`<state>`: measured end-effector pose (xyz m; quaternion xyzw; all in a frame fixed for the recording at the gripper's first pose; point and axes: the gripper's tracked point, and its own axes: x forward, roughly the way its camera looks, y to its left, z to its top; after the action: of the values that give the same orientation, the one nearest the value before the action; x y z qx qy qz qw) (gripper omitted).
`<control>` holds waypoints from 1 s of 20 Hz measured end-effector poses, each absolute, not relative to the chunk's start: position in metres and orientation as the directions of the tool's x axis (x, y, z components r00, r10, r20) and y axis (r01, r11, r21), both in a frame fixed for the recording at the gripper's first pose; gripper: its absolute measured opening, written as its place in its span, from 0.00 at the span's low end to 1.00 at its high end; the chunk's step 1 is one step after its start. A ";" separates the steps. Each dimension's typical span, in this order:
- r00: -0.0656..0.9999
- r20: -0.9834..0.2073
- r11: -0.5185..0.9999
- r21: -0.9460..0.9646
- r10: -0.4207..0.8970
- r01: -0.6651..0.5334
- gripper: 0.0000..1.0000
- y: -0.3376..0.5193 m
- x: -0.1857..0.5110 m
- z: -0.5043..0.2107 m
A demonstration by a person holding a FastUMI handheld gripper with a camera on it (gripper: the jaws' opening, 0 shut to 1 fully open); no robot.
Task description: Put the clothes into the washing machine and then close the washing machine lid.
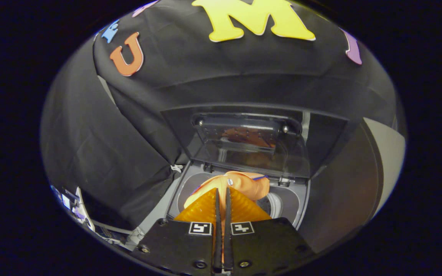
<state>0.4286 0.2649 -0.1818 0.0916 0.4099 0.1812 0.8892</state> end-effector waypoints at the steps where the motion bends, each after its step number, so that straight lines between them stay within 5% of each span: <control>1: 0.590 -0.704 0.918 0.319 0.395 -0.233 0.05 0.267 0.429 -0.193; 20: 0.496 -0.807 0.946 0.300 0.321 -0.124 0.05 0.280 0.420 -0.279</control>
<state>0.4201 0.2801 -0.2790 0.1016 0.4850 0.1294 0.8589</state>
